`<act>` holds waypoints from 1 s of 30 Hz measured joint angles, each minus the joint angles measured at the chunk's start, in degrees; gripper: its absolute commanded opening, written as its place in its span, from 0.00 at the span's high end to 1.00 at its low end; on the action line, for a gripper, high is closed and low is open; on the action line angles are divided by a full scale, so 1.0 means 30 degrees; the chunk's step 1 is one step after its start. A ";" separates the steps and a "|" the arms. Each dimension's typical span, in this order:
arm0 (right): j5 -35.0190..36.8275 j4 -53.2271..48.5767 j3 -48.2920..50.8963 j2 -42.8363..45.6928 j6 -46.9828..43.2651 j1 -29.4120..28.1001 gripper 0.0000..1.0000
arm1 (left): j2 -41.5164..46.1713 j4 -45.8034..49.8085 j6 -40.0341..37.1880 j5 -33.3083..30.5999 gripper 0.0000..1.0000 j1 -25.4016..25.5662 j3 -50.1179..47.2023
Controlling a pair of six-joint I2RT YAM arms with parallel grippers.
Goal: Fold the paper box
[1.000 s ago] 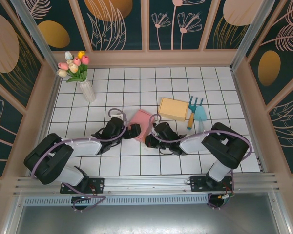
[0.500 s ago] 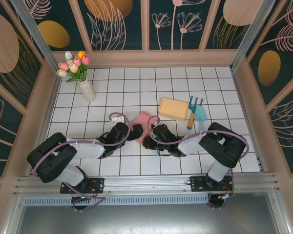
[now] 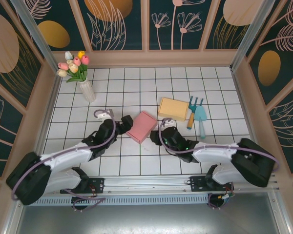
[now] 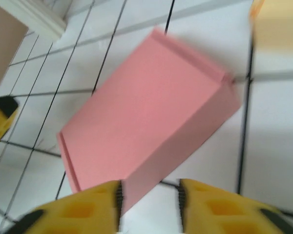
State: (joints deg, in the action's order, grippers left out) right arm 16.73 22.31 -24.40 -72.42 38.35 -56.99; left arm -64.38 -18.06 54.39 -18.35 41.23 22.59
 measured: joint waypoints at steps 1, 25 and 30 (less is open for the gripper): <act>0.0554 -0.0466 -0.0189 0.0481 -0.0342 0.0087 0.28 | 0.0721 0.0240 0.0248 -0.0087 0.01 0.0000 -0.0284; -0.7176 -0.4248 -1.1752 -1.0018 -0.8415 0.5158 0.38 | -0.0415 -0.2732 0.6972 0.0889 0.12 0.2550 -0.3067; -0.7475 -0.4561 -1.1905 -1.1103 -0.8539 0.5348 0.38 | -0.2484 -0.4211 0.7271 0.1413 0.13 0.2550 -0.2914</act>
State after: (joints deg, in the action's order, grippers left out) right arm -5.69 8.62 -60.12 -105.73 12.73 -40.95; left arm -71.83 -30.70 76.20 -14.11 48.88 13.85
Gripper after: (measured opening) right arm 0.622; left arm 0.875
